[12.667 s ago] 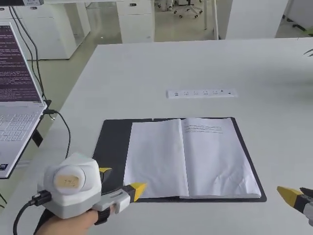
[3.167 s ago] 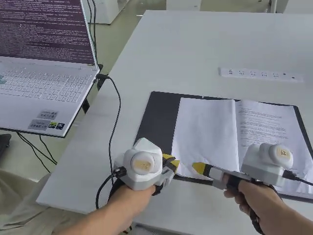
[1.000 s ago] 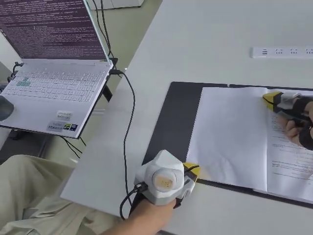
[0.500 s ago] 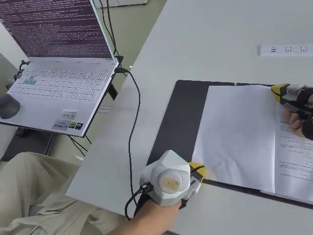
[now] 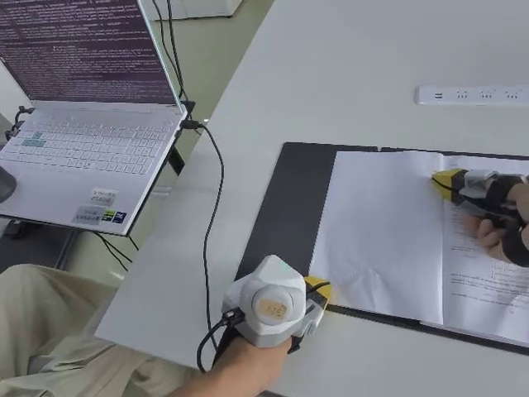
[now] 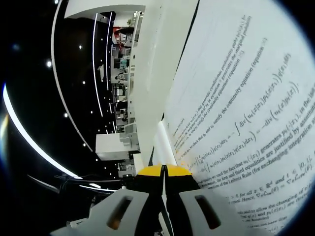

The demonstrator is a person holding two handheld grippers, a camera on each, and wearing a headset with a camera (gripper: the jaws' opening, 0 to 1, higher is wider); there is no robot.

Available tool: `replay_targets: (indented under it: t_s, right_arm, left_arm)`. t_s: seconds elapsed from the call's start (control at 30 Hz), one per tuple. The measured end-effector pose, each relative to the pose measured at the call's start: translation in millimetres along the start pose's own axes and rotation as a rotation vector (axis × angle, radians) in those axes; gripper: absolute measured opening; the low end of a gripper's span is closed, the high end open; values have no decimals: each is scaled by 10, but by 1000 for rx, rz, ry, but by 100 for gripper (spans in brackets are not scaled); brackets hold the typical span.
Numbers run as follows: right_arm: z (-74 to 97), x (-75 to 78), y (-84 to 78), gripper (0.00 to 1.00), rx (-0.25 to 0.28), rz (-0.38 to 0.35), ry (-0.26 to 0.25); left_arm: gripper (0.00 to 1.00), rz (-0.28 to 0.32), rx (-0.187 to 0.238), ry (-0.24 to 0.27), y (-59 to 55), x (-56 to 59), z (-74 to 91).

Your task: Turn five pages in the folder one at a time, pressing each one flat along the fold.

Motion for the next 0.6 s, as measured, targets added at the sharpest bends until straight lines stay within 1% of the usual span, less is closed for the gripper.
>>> replay_targets:
  t_s: [0.13,0.2,0.33,0.4,0.47,0.6]
  right_arm:
    - [73,71,-91,0,-41,20,1]
    - [126,111,-159,0,-55,28,4]
    - [264,171,-354,0,-82,38,9]
    - [306,208,-398,0,-87,31,10]
    - [374,252,-498,0,-108,44,13]
    - [448,356,-598,0,-132,58,9]
  left_arm:
    - [0,2,0,1,2,3,2]
    - [0,2,1,0,4,5,4]
    - [0,-1,0,-1,2,2,3]
    - [0,-1,0,-2,3,2,4]
    - [0,-4,-1,-2,2,1,3]
    - [0,-10,-3,-3,2,3,3]
Point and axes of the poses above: the centre of the closed fingertips' face, and the gripper's own axes: z roughly backward along the fingers, x roughly to its right, y roughly out of its top, the point moved 9 cm from there along z, roughly backward along the fingers, and after that the axes turned 15 degrees about -y, right-handed, at the moved point
